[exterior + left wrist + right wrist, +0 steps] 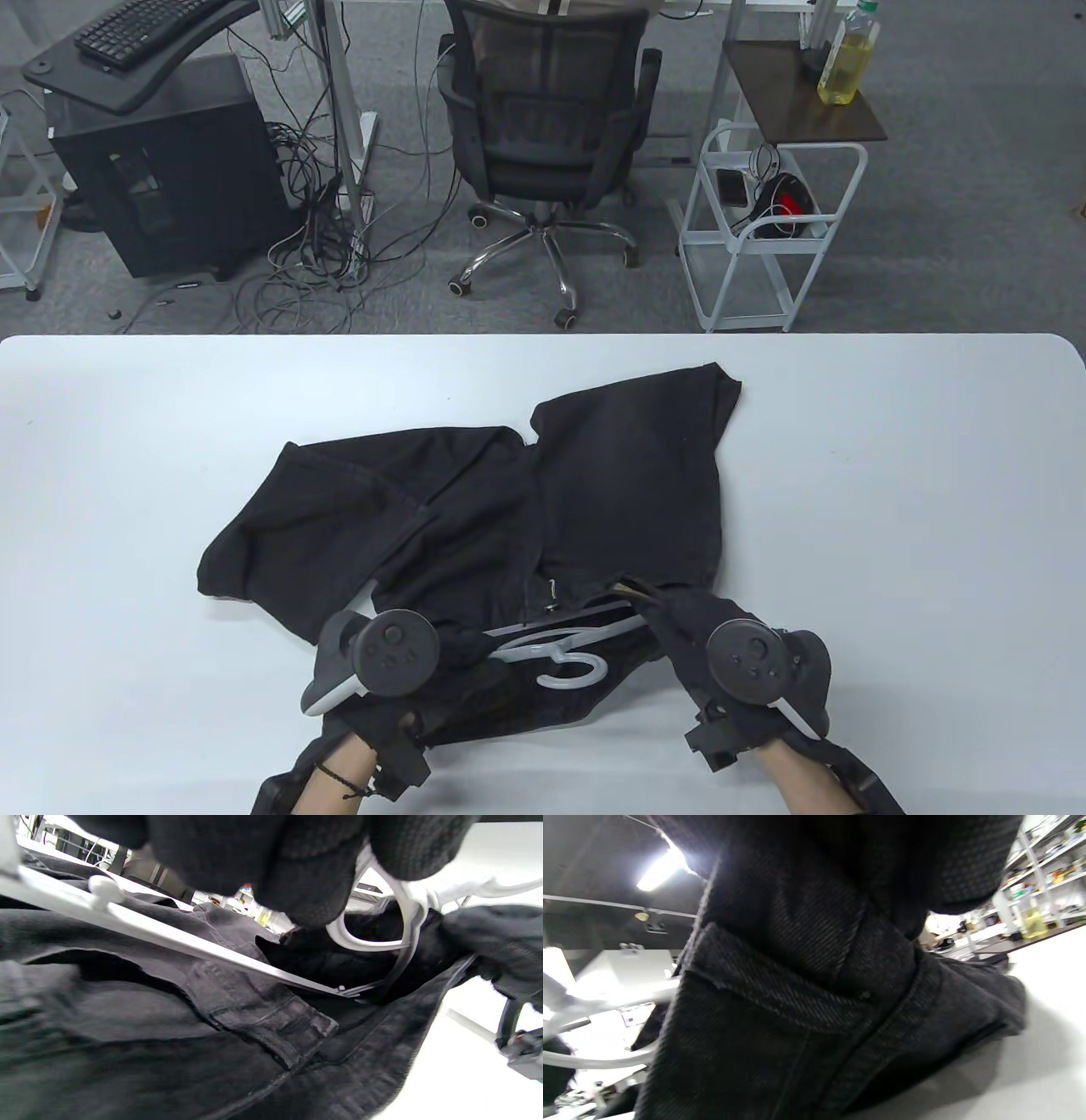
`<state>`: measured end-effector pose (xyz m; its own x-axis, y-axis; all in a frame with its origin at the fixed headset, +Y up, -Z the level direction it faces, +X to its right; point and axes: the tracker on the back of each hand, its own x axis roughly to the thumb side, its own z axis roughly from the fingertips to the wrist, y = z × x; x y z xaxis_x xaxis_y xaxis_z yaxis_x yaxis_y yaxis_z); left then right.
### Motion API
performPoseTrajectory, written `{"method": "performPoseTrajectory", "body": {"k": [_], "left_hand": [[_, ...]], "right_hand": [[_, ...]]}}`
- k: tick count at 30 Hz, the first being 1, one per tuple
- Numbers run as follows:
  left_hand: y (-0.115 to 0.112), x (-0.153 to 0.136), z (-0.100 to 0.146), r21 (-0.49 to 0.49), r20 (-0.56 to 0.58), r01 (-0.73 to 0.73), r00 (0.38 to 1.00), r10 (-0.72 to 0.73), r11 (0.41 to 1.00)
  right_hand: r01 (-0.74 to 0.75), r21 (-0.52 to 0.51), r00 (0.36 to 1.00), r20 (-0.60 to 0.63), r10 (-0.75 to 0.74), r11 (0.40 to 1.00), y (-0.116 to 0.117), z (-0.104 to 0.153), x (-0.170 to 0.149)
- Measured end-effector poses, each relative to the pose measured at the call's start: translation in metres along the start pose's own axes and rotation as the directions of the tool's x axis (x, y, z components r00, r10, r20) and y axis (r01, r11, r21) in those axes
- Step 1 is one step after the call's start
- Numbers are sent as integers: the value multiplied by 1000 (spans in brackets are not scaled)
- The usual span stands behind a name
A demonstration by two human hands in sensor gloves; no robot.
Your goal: Hang trousers on hanger
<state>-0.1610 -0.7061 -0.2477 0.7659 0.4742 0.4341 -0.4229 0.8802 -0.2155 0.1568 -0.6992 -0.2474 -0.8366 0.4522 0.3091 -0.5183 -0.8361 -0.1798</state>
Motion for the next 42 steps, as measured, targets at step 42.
{"method": "performPoseTrajectory", "body": {"k": [42], "left_hand": [[-26,29,-5,-60,41,87,996,-84,994]], "right_hand": [[-171,314,984,109,143,934,57,1,17]]}}
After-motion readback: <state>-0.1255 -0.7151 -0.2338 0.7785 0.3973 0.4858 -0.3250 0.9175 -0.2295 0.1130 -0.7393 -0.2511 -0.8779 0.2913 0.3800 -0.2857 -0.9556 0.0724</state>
